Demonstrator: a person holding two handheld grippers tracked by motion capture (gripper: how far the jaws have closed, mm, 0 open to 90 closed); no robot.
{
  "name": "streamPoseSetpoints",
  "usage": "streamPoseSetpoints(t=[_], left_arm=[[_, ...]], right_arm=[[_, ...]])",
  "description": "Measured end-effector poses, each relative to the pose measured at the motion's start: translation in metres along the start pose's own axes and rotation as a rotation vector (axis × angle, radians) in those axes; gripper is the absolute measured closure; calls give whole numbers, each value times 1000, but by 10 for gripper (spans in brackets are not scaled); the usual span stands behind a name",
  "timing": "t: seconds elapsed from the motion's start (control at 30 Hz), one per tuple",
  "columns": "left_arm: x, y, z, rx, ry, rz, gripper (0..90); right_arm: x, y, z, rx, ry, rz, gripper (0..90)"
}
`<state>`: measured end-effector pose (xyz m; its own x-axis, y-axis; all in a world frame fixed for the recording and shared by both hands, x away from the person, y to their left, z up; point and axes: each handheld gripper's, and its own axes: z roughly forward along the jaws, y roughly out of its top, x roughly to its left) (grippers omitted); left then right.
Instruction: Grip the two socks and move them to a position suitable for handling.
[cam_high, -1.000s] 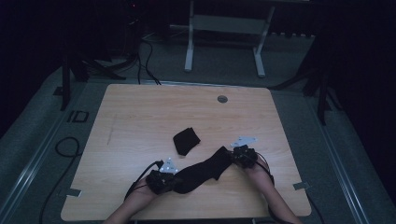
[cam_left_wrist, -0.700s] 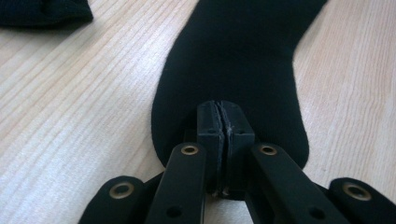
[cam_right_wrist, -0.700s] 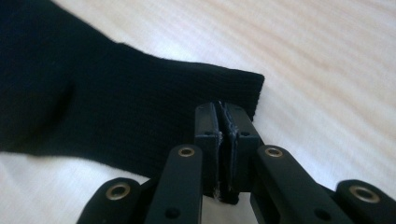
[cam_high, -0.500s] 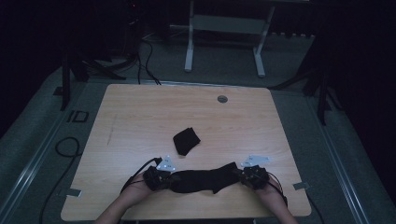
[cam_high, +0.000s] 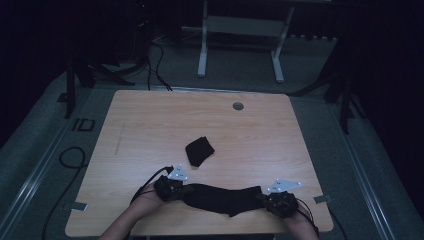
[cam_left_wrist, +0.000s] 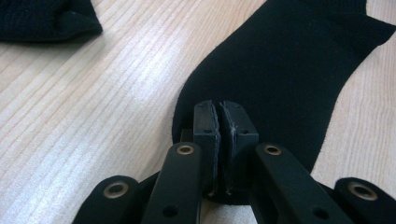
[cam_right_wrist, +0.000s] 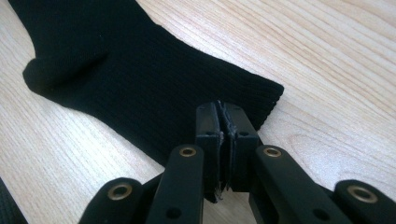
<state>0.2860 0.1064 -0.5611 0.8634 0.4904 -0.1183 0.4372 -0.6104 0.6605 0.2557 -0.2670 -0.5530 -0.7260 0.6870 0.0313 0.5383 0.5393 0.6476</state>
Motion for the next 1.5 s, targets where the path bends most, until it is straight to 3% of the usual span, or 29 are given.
streamPoseSetpoints(t=[0.2, 0.43, 0.53, 0.6, 0.8, 0.97, 1.03, 1.1, 1.17, 1.23, 1.27, 1.3, 1.5], left_arm=[[-8, -4, -2, -1, -3, -1, 849], [-9, -6, -3, -5, -24, -22, 835], [-10, -6, -5, -16, -52, -27, 715], [-12, -5, -8, -24, -39, -25, 608], [-14, -10, -27, -102, 4, -38, 494], [-10, -26, -37, -170, 33, -102, 437], [-8, -29, -38, -173, 40, -117, 418], [-3, -37, -41, -190, 59, -157, 393], [-1, -40, -42, -201, 85, -172, 393], [0, -41, -43, -205, 93, -179, 392], [0, -41, -43, -212, 116, -185, 372], [1, -42, -43, -217, 132, -195, 372], [1, -45, -45, -228, 144, -213, 352]], right_arm=[[-2, 0, 1, -8, 16, 4, 839], [0, 2, 2, -2, 9, -14, 829], [-1, 11, -4, -39, 45, -11, 805], [-2, 21, -8, -72, 35, -23, 788], [-5, 68, -5, -135, -10, -91, 660], [0, 111, 16, -175, 23, -162, 557], [1, 121, 21, -180, 37, -166, 535], [5, 144, 36, -187, 67, -170, 484], [8, 163, 49, -186, 89, -159, 434], [10, 171, 57, -186, 87, -154, 428], [14, 190, 83, -169, 69, -155, 409], [14, 194, 92, -161, 69, -153, 403], [8, 207, 142, -67, 14, -100, 308]])
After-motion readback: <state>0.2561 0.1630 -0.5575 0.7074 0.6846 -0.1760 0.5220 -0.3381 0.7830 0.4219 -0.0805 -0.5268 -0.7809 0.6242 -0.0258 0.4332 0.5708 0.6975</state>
